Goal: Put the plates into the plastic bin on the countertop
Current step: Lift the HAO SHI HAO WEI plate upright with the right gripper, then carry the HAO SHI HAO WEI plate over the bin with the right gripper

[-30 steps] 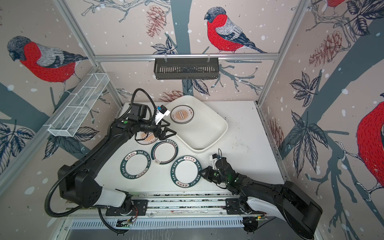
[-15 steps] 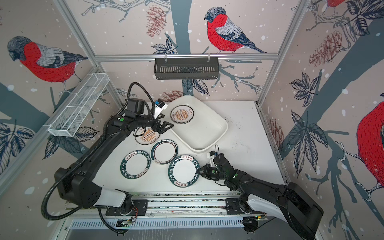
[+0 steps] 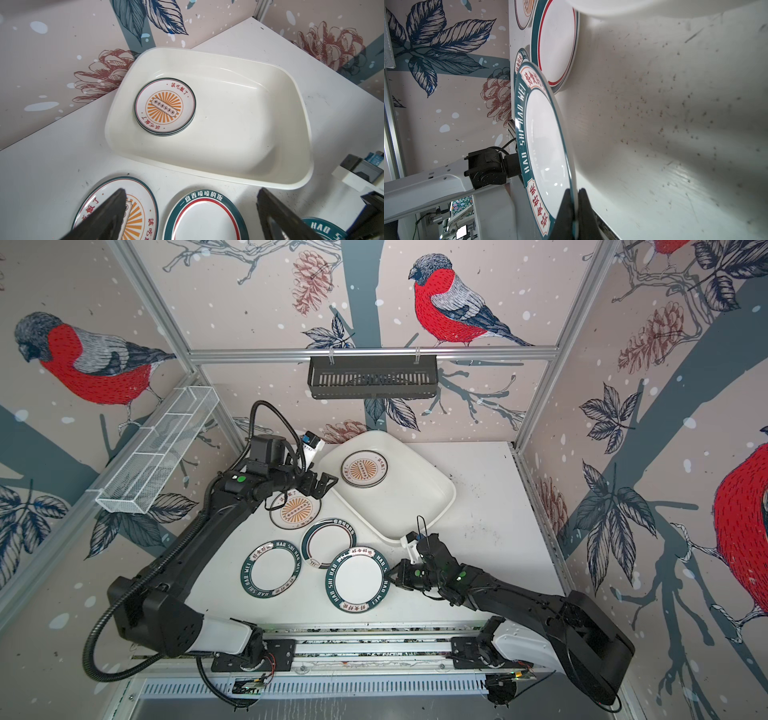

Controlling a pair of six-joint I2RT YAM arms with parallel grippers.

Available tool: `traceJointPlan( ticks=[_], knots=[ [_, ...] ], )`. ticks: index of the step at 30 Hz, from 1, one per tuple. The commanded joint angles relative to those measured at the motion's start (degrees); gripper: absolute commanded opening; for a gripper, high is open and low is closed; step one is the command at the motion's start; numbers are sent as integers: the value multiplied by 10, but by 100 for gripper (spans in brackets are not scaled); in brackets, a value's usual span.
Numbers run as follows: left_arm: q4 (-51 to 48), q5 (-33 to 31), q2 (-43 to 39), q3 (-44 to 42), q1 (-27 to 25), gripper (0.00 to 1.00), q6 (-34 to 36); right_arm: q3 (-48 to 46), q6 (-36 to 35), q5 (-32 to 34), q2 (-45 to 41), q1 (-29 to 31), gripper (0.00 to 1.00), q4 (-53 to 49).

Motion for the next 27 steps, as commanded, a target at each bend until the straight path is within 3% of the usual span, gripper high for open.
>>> traceJointPlan(
  ticks=[1,6,14,27],
  knots=[
    [20,-60,-2,7,12,97,-22,33,-43,-31,16,0,3,-20],
    [15,-32,-11,18,65,97,-38,89,-71,-50,45,-6,3,-50],
    [15,-25,-48,13,78,97,-28,154,-100,-83,58,-46,2,-80],
    [21,52,-60,-12,78,97,-24,312,-255,-157,132,-253,3,-233]
  ],
)
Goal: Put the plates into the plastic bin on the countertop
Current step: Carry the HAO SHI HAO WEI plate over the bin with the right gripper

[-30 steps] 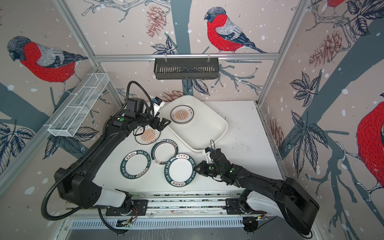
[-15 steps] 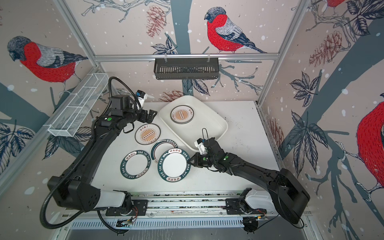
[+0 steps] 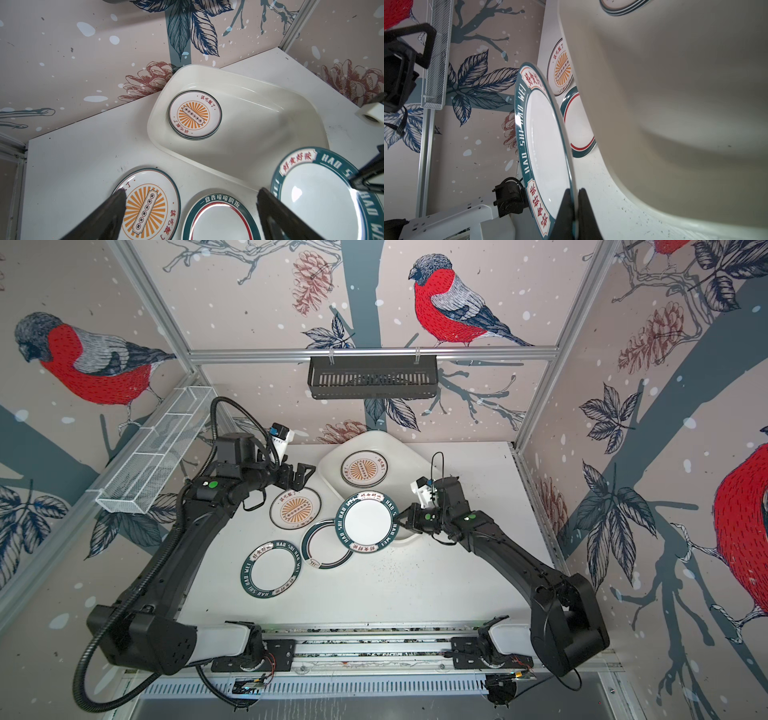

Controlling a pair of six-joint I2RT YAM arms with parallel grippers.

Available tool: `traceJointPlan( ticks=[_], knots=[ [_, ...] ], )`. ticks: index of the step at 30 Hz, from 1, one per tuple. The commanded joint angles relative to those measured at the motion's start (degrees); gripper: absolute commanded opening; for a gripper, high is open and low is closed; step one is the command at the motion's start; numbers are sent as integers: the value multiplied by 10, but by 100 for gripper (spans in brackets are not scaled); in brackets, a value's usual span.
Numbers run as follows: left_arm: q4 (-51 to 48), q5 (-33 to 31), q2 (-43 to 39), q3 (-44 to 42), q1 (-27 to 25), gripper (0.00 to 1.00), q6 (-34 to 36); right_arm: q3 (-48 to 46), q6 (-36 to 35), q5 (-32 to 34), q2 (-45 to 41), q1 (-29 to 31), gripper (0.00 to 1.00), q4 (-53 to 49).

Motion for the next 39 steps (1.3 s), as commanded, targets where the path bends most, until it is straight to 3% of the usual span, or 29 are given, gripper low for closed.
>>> traceJointPlan(
  ticks=[1,11,24,39],
  knots=[
    [15,36,-2,-1,2,97,2,38,-75,-36,31,-40,3,-47],
    [6,70,0,4,1,97,17,161,-164,7,164,-118,3,-123],
    [-7,103,11,6,1,97,39,258,-206,82,281,-123,4,-165],
    [-10,123,14,6,1,97,43,288,-228,119,334,-118,6,-197]
  ],
)
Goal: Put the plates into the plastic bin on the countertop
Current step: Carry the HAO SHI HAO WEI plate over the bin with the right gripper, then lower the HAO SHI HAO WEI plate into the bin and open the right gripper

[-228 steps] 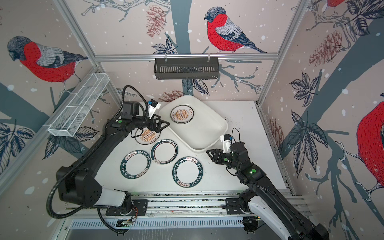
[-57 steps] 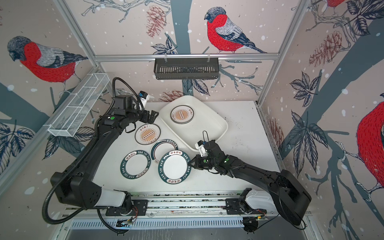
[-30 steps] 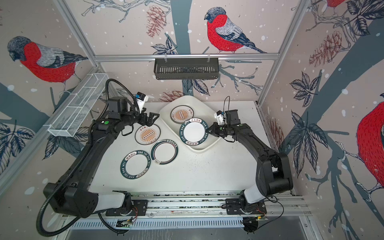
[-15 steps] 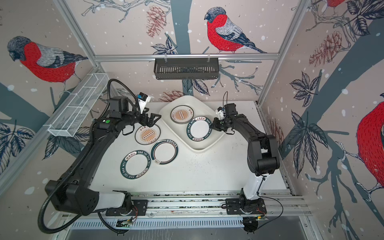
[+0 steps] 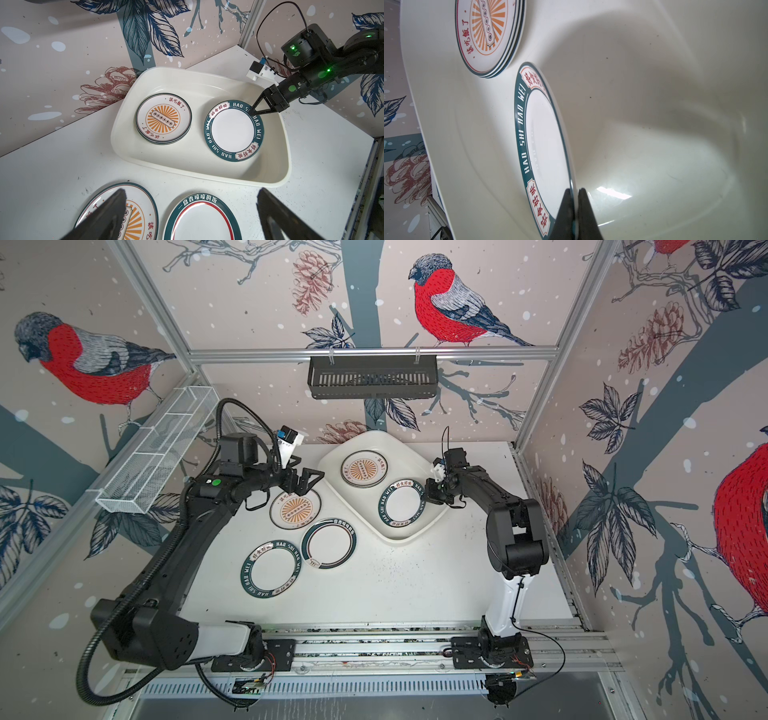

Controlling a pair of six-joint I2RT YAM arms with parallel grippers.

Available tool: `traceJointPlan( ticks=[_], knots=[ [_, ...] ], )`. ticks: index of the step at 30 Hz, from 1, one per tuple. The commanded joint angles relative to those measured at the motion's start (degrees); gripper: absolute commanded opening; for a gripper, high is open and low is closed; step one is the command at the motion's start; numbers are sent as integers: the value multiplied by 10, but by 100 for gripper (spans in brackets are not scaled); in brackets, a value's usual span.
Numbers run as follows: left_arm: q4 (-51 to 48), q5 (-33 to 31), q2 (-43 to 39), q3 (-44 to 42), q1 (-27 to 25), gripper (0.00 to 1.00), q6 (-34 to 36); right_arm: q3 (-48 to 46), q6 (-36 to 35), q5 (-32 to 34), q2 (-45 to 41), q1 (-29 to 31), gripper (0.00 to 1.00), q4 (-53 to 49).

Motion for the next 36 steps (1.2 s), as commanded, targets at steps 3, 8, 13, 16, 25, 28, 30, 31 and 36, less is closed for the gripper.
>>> traceJointPlan(
  ticks=[3,8,13,16,25,28,30,31,36],
  knots=[
    [-1,14,2,1,2,97,8,6,-11,7,10,2,7,-7],
    [0,17,2,1,1,97,8,9,-15,18,20,0,10,-12],
    [6,18,2,-5,1,97,8,10,-13,35,28,-5,12,-10],
    [5,22,2,-5,2,97,7,10,-12,36,34,-8,14,-8],
    [5,24,3,-2,1,97,7,18,-17,48,45,-8,16,-15],
    [6,23,5,-2,1,97,6,24,-19,50,52,-8,16,-17],
    [6,23,5,-3,1,97,6,28,-18,50,57,-7,16,-18],
    [7,24,5,-4,1,97,6,29,-19,51,60,-7,16,-19],
    [6,26,4,-6,1,97,8,36,-19,53,66,-7,16,-21]
  ],
)
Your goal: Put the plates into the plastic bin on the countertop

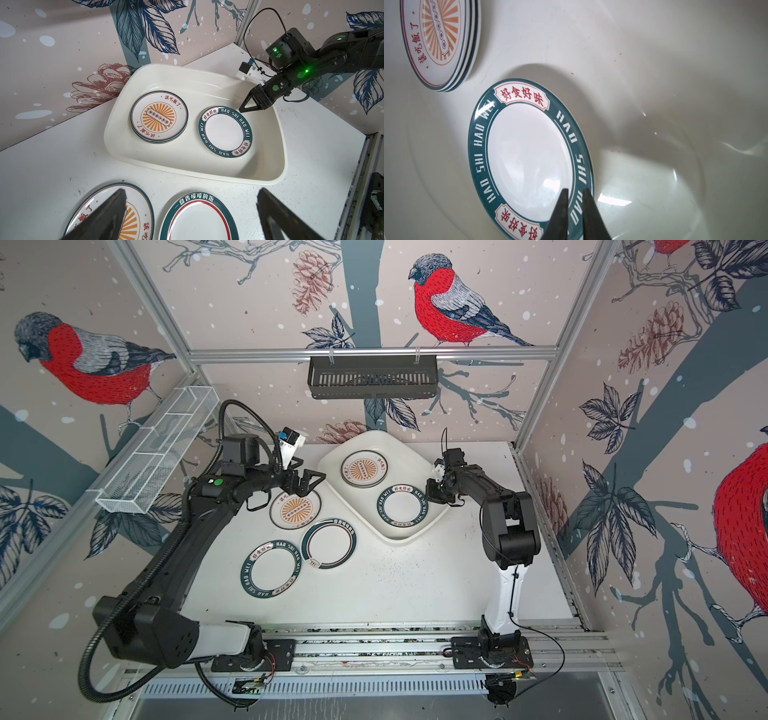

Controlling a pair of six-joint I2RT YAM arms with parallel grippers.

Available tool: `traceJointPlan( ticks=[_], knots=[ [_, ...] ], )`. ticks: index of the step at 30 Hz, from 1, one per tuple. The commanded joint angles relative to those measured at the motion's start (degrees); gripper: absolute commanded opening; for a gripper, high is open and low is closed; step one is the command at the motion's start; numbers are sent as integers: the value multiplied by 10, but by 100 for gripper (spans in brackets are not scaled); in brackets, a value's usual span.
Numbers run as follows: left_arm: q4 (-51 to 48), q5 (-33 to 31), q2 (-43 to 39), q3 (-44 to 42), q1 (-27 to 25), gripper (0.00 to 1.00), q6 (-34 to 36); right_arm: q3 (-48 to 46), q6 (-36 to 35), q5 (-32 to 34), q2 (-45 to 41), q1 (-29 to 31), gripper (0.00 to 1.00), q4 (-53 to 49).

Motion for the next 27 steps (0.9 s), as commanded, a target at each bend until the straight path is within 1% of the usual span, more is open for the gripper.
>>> traceJointPlan(
  ticks=[1,6,9,15,19,21,24,27],
  knots=[
    [5,11,-2,-1,1,97,8,2,-3,6,9,0,16,-21],
    [6,11,0,-3,1,97,6,5,2,13,0,-1,18,-15],
    [10,2,2,-8,2,97,-3,4,10,22,-18,-1,20,-3],
    [15,-34,14,-12,1,97,-22,-5,39,43,-89,-1,26,38],
    [0,-78,22,-9,1,97,-27,-45,65,51,-181,-1,28,91],
    [-22,-82,33,-8,2,97,-32,-84,82,46,-241,-1,31,131],
    [-59,-81,54,-13,2,97,-33,-169,112,25,-346,0,39,207],
    [-61,-95,67,-34,5,97,-49,-266,142,2,-446,3,42,283]
  ],
)
